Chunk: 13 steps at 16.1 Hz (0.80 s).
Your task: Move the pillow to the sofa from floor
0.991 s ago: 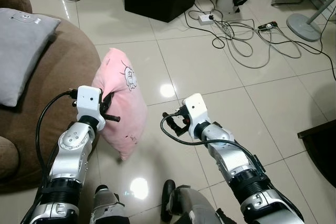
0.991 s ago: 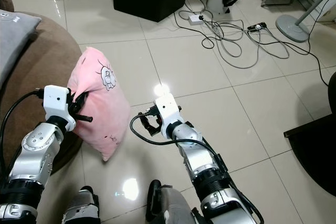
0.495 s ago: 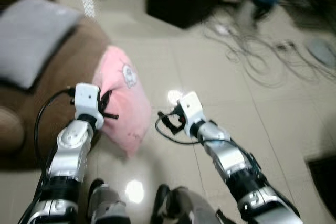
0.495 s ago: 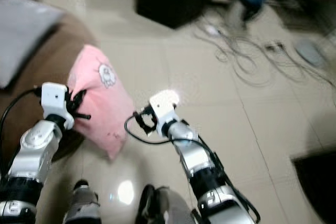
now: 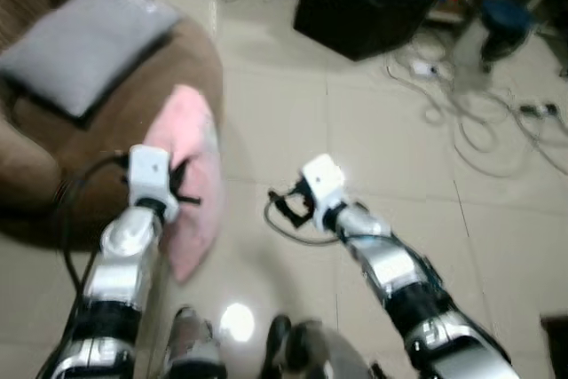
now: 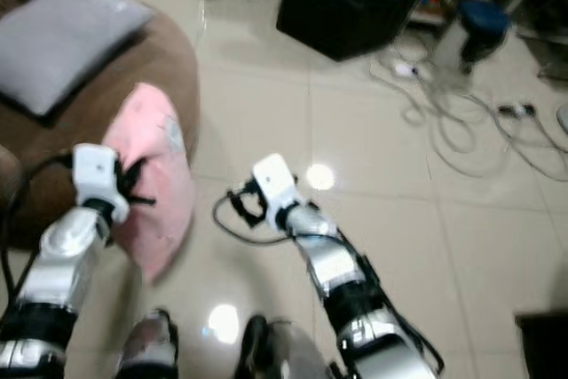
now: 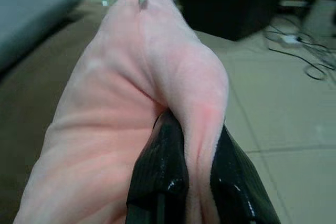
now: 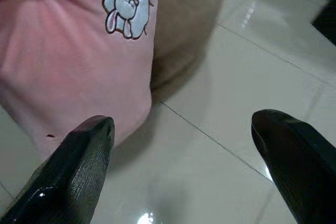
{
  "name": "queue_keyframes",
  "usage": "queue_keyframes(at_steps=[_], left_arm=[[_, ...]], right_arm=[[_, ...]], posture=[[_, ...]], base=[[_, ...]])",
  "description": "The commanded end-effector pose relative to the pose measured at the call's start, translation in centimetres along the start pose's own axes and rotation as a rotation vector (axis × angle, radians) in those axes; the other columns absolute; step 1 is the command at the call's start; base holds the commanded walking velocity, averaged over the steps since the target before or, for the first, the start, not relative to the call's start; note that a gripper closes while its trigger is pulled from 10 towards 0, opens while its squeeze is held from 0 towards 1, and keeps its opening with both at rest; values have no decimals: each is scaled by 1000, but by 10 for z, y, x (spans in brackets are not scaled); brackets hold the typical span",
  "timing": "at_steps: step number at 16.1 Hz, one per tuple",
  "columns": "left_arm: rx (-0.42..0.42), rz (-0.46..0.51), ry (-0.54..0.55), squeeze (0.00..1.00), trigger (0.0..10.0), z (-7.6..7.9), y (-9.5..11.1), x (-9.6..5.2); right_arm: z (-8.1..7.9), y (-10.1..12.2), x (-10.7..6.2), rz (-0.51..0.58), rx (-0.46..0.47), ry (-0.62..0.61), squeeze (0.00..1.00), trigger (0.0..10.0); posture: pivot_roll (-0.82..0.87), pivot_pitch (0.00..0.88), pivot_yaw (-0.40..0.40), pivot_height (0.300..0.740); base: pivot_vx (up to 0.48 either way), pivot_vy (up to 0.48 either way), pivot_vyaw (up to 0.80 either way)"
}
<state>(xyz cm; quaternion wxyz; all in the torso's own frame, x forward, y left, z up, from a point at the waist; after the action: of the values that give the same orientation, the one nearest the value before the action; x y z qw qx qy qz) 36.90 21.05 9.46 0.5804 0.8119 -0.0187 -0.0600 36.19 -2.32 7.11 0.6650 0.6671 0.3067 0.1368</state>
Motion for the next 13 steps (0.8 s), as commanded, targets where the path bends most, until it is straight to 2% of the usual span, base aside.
queue_keyframes(at_steps=[1, 6, 10, 12, 13], left_arm=[[9, 53, 3, 0, 0, 1, 12, 3], [24, 38, 20, 0, 0, 1, 11, 6], [36, 35, 13, 0, 0, 3, 11, 7], [37, 32, 12, 0, 0, 4, 10, 7], [38, 30, 13, 0, 0, 4, 10, 7]], right_arm=[[2, -11, -3, -32, 17, -6, 27, 10000], [1, -10, -4, -25, 0, -5, 39, 10000], [1, -9, -3, -15, 0, -8, 90, 10000], [0, -9, -3, -18, 6, -7, 78, 10000], [-1, -10, -3, -18, 12, -6, 67, 10000]], posture=[[248, 239, -216, 740], [238, 242, -216, 740], [238, 244, -215, 740], [238, 246, -217, 740], [238, 247, -218, 740]], base=[[480, 0, 0], [473, 0, 0], [454, 0, 720], [439, 0, 709], [439, 0, 0]])
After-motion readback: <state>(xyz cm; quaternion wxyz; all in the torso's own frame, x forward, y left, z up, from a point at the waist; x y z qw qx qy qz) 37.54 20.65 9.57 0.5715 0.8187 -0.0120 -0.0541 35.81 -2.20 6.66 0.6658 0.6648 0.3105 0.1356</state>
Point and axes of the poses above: a point about 5 cm out from each wrist's last joint towards the gripper, its own x axis pointing out of the wrist towards the gripper, its own y axis along the axis of the wrist's last joint, z = x × y, the point moved 5 cm from there along x, pointing out of the wrist towards the gripper, and after that the axes turned 12 degrees about x, right-handed, at the moved point
